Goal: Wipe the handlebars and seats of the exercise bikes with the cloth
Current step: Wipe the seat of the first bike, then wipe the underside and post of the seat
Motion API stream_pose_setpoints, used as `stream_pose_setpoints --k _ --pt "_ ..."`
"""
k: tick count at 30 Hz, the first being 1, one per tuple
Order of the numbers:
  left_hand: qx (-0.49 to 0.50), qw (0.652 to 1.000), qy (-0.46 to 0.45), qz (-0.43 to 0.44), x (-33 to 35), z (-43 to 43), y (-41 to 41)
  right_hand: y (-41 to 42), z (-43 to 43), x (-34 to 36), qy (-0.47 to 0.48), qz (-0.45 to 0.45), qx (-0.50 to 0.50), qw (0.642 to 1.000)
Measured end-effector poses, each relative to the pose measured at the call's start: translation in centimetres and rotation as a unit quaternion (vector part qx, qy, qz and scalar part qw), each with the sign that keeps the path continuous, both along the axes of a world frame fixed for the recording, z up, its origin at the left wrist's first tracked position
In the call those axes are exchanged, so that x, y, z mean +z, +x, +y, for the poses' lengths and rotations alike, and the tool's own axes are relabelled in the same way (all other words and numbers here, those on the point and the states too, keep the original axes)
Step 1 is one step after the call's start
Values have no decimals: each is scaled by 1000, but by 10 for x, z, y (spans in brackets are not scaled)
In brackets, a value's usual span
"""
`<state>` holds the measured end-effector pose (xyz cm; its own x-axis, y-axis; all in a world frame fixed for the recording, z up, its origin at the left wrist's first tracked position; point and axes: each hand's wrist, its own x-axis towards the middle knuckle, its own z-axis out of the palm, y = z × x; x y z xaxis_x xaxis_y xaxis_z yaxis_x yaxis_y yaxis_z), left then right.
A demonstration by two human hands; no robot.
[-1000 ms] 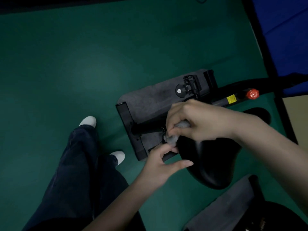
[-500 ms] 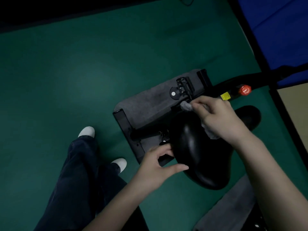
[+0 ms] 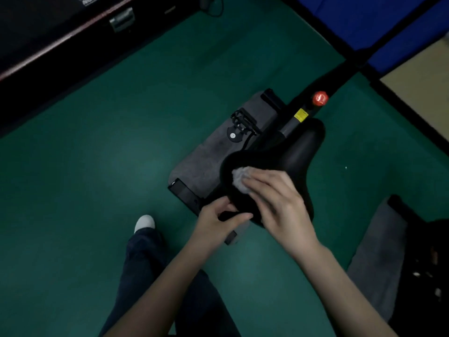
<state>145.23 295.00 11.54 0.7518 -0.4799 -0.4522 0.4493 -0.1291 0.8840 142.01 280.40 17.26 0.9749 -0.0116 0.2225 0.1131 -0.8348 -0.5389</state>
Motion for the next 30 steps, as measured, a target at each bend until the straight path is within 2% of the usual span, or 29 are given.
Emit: stream_pose_setpoints --k 2,4,6,8,14,17,22,26,30 --pt "-11 1000 9 -4 -1 1 0 -13 -9 0 -21 -8 -13 1000" --pt "-33 999 23 -15 -3 2 2 -25 -15 -1 -23 -20 -123 992" --pt "-64 997 39 -17 -4 6 6 -36 -10 1 20 -35 -263 964" --pt "-109 992 63 -25 -5 11 11 -46 1 4 84 -48 -356 930" --pt "-248 958 125 -69 7 18 22 -90 32 24 206 -43 -475 855" --pt "-329 927 141 -110 19 16 24 -116 47 37 253 -45 -523 813" --pt "-457 853 141 -210 43 5 19 -161 75 51 332 -71 -608 718" --pt "-528 787 130 -291 64 -14 3 -198 101 57 329 -101 -666 662" --pt "-578 730 112 -346 81 -29 -23 -237 120 63 284 -111 -719 625"
